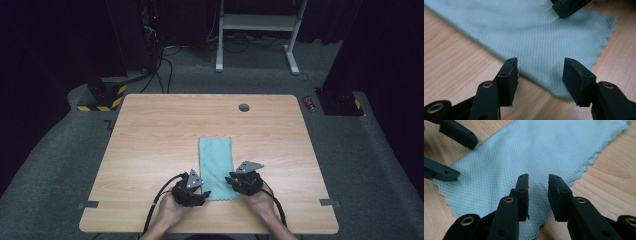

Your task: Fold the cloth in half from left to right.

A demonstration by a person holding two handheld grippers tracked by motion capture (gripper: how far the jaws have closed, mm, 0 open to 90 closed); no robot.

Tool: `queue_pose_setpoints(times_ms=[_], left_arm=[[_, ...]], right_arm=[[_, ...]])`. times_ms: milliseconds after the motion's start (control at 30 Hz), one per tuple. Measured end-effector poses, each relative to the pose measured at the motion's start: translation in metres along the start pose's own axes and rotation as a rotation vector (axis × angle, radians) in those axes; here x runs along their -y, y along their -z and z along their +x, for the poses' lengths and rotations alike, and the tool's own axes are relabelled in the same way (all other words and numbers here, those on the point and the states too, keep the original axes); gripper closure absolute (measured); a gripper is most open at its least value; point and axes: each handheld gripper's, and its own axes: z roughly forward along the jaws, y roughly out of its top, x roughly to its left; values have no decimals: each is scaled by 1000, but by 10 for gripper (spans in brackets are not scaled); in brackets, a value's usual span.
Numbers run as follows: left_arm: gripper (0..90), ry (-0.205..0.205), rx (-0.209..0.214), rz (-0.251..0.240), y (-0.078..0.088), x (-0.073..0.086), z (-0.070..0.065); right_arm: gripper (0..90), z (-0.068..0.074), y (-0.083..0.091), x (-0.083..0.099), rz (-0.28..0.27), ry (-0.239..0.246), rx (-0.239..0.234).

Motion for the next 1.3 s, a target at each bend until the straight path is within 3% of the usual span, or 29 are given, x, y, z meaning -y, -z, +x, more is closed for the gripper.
queue_pose_setpoints(times_ms=[133,267,400,500,600,700,767,867,1000,1133,1300], left_arm=[[461,4,2,10,5,4,2],[464,-24,-13,4,12,4,1],[470,-63,-31,-71,13,-13,-1],[470,-75,-39,-89,1,-30,0],[470,-48,-51,-87,-16,-38,6],[470,6,-61,-59,-27,-35,13],[470,15,-82,-44,-28,-29,17],[471,47,-82,-43,-23,-19,24],[474,38,-104,-20,-13,-15,27],[473,25,-115,-57,-7,-23,30],[466,35,-106,-90,-22,-44,39]], right_arm=[[676,0,0,0,2,1,-5],[670,-1,5,-1,-10,2,1],[714,-5,7,-4,-34,-20,-9],[754,-7,3,-10,-21,-7,3],[768,-8,-3,-16,-24,-4,8],[768,-11,-10,-19,-18,-8,12],[762,-12,-14,-18,-3,-11,15],[740,-15,-16,-17,7,-17,10],[708,-18,-14,-16,7,-32,17],[687,-20,-9,-16,-20,-48,16],[668,-21,-8,-14,-19,-58,12]])
